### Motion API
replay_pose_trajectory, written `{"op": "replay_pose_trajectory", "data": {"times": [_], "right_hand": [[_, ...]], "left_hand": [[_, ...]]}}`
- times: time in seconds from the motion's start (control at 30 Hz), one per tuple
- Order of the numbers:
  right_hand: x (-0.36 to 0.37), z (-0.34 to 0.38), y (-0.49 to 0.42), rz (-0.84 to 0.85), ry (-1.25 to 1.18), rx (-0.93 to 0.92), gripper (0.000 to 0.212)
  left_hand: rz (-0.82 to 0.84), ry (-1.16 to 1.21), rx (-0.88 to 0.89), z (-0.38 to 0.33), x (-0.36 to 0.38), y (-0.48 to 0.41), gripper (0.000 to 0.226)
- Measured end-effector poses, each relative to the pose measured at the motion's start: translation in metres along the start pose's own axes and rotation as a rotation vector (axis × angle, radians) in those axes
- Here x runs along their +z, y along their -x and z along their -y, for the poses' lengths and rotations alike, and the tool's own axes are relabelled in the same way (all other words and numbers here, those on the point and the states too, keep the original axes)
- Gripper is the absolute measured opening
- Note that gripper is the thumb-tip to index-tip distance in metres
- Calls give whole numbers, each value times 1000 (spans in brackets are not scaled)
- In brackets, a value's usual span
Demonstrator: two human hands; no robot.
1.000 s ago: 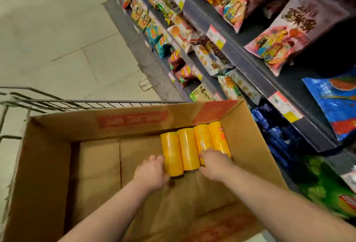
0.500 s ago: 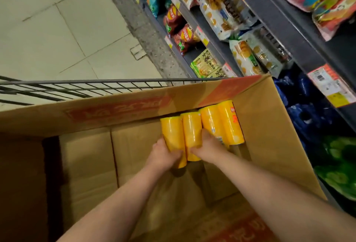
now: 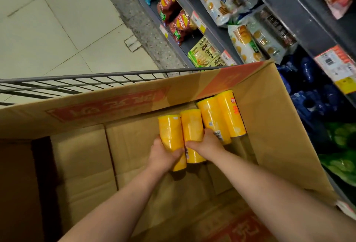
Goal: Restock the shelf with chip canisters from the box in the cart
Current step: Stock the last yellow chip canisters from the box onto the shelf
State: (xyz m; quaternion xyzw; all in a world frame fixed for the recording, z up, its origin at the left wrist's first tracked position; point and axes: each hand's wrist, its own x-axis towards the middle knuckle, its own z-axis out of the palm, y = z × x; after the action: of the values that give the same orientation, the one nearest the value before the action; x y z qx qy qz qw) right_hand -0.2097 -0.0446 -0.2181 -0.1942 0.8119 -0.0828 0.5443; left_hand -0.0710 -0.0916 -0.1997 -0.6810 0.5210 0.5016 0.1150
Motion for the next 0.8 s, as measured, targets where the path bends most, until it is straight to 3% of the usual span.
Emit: {"op": "replay_pose_trajectory", "data": {"times": [0.23, 0.33, 0.5, 0.8], "right_hand": [[-27, -9, 38, -60, -109, -7, 78], [-44, -13, 56, -115, -172, 4, 75], [-75, -28, 93, -194, -306, -14, 67], [-106, -73, 171, -323, -484, -49, 55]], "left_hand": [[74, 125, 105, -12, -8, 34, 81], [109, 180, 167, -27, -7, 50, 98], [175, 202, 266, -45, 2, 70, 71], [249, 151, 505, -74, 25, 137, 75]]}}
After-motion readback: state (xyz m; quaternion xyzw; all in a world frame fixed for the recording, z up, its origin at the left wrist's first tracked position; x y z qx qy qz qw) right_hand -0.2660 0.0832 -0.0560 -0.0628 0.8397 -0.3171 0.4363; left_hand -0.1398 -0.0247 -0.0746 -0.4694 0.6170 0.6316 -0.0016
